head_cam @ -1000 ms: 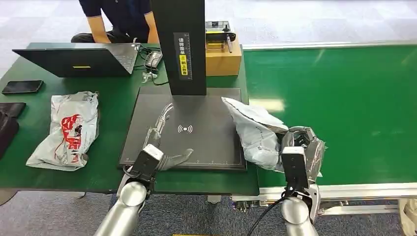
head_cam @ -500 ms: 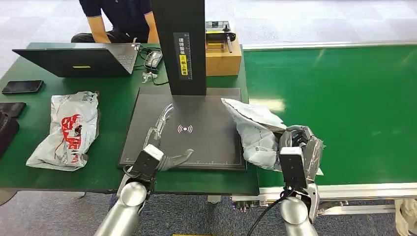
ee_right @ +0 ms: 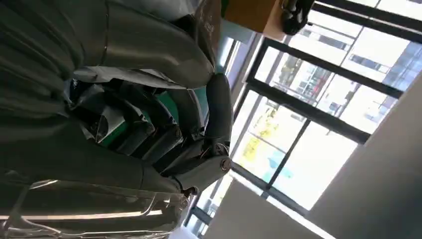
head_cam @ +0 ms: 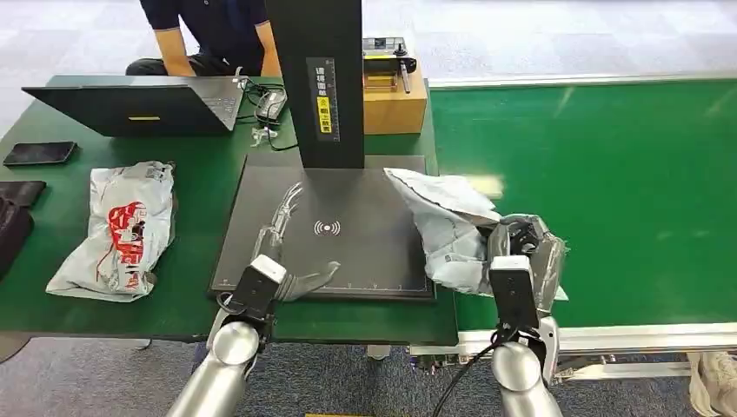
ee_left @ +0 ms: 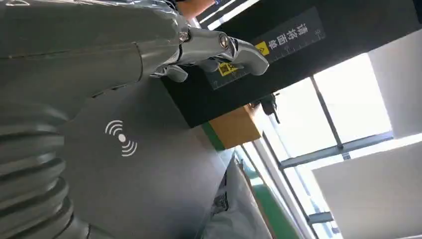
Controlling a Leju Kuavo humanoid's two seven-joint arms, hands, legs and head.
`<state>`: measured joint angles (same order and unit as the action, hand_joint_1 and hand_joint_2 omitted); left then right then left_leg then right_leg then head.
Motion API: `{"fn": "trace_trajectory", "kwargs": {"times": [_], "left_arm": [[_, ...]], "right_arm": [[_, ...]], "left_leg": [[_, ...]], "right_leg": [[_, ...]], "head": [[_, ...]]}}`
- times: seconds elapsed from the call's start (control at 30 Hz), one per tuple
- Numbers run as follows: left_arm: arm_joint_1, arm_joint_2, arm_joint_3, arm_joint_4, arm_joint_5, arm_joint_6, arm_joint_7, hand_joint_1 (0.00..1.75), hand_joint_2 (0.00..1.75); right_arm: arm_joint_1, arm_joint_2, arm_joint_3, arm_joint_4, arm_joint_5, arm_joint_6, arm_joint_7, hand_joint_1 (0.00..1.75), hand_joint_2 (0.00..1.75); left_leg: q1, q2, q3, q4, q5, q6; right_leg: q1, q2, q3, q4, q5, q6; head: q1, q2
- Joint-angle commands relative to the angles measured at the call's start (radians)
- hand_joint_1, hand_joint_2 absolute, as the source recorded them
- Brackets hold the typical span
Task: Moved the parcel from conveyor to table for the left to box.
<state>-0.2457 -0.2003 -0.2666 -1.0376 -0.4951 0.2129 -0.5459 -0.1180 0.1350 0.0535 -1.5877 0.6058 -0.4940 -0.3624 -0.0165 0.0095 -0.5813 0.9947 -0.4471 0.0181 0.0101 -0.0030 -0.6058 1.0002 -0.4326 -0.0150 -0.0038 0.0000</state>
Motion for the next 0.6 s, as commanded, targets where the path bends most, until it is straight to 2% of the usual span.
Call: {"fn": "trace_trajectory", "kwargs": {"times": [0.03,0.13,0.17,0.2,0.37,0.53,0.6], "left_arm": [[0.018,0.015,-0.005,0.048,0.029,0.049,-0.011,0.00,1.75],[0.032,0.024,-0.011,0.056,0.052,0.074,-0.032,0.00,1.75],[0.029,0.024,-0.012,0.062,0.055,0.077,-0.034,0.00,1.75],[0.024,0.024,-0.012,0.077,0.062,0.087,-0.038,0.00,1.75],[-0.003,0.018,-0.005,0.104,0.076,0.103,-0.051,0.00,1.75],[-0.016,0.023,0.053,0.115,0.108,0.208,-0.043,0.00,1.75],[0.005,0.028,0.086,0.076,0.130,0.229,-0.042,0.00,1.75]], "right_arm": [[-0.161,-0.089,0.281,0.113,0.016,0.059,-0.036,1.75,1.75],[-0.305,-0.073,0.381,0.237,0.000,0.024,-0.005,1.75,1.75],[-0.331,-0.070,0.395,0.254,-0.004,0.024,0.002,1.75,1.75],[-0.356,-0.070,0.406,0.283,-0.014,0.016,-0.003,1.75,1.75],[-0.421,-0.063,0.434,0.333,-0.037,0.019,-0.008,1.75,1.75],[-0.526,-0.052,0.503,0.483,-0.102,0.019,-0.034,1.75,1.75],[-0.536,-0.048,0.514,0.503,-0.114,0.010,-0.036,1.75,1.75]], "left_leg": [[0.000,0.004,0.005,-0.002,-0.001,-0.003],[0.000,0.006,0.005,-0.002,-0.002,-0.003],[0.000,0.012,0.007,-0.002,-0.002,-0.003],[0.000,0.011,0.004,-0.001,-0.002,-0.002],[0.001,0.001,0.005,-0.002,0.000,-0.003],[0.001,0.003,0.004,-0.001,0.000,-0.003],[0.001,0.003,0.005,-0.002,0.000,-0.003]], "right_leg": [[0.000,0.005,0.004,-0.002,0.000,0.002],[-0.001,0.007,0.003,-0.001,0.000,0.002],[0.000,0.013,0.003,-0.001,0.001,0.002],[-0.001,0.012,0.001,0.000,0.002,0.002],[0.000,0.002,0.005,-0.002,0.000,0.002],[0.000,0.004,0.003,-0.001,0.000,0.002],[0.000,0.004,0.004,-0.001,0.001,0.002]], "head": [[0.000,0.000],[0.000,0.000],[0.000,0.000],[0.000,0.000],[0.000,0.000],[0.000,0.000],[0.000,0.000]]}}
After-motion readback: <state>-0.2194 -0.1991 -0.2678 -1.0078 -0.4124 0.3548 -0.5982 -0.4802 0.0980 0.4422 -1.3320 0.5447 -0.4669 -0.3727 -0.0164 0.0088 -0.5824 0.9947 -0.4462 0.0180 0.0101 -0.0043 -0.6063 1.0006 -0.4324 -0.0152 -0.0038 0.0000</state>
